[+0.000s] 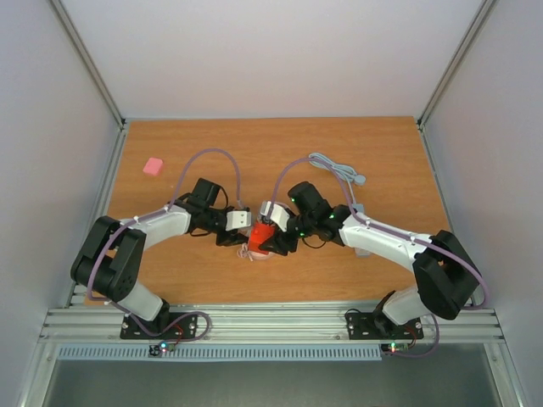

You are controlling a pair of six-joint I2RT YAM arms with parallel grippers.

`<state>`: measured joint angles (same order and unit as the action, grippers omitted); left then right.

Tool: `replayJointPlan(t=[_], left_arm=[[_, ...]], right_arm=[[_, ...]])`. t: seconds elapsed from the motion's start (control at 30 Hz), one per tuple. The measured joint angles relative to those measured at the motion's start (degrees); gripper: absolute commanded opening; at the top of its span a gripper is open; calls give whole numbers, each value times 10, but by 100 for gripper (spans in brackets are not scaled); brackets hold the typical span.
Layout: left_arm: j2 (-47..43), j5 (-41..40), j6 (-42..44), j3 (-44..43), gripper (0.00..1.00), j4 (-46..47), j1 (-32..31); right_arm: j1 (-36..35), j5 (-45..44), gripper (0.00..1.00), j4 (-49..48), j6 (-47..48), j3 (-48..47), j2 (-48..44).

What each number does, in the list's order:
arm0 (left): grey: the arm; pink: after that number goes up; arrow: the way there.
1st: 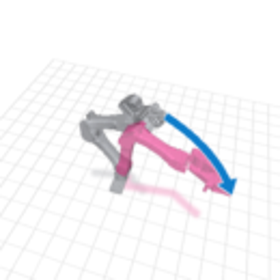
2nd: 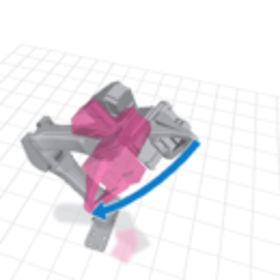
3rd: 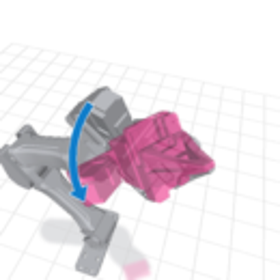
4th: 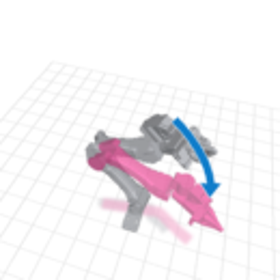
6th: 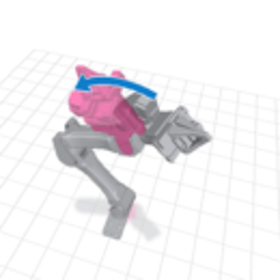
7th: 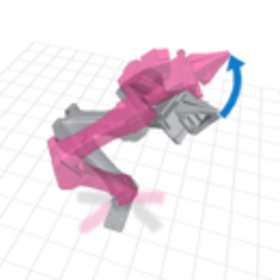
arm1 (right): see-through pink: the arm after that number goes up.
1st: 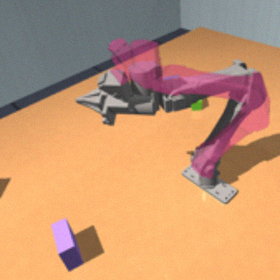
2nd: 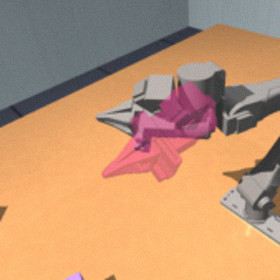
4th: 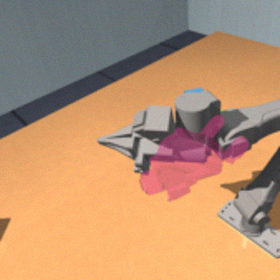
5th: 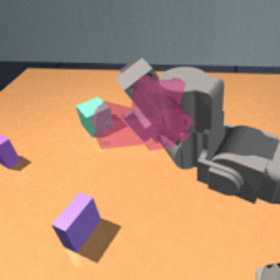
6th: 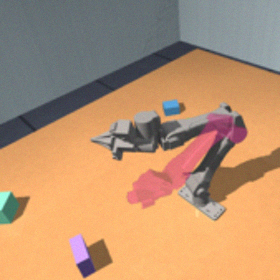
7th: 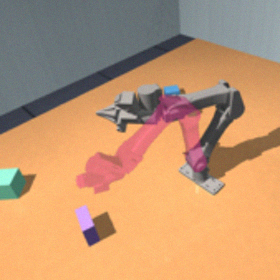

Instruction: Pull the plug off the socket

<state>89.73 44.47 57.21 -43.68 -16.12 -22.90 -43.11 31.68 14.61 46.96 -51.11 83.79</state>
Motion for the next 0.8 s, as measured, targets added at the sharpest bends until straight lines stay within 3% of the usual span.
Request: replayJointPlan(t=[0.13, 0.23, 0.5, 0.8], left_arm=[[3, -15, -9, -9, 39, 1, 0], [3, -25, -19, -16, 59, -3, 1], [3, -65, -56, -39, 99, -66, 19], [-59, -62, -86, -97, 100, -98, 41]], right_arm=[[6, -1, 22, 0, 0, 3, -3], [22, 4, 23, 0, -2, 6, -10], [78, 43, 23, 0, -23, 6, -39], [141, 120, 25, -2, -105, -7, -39]])
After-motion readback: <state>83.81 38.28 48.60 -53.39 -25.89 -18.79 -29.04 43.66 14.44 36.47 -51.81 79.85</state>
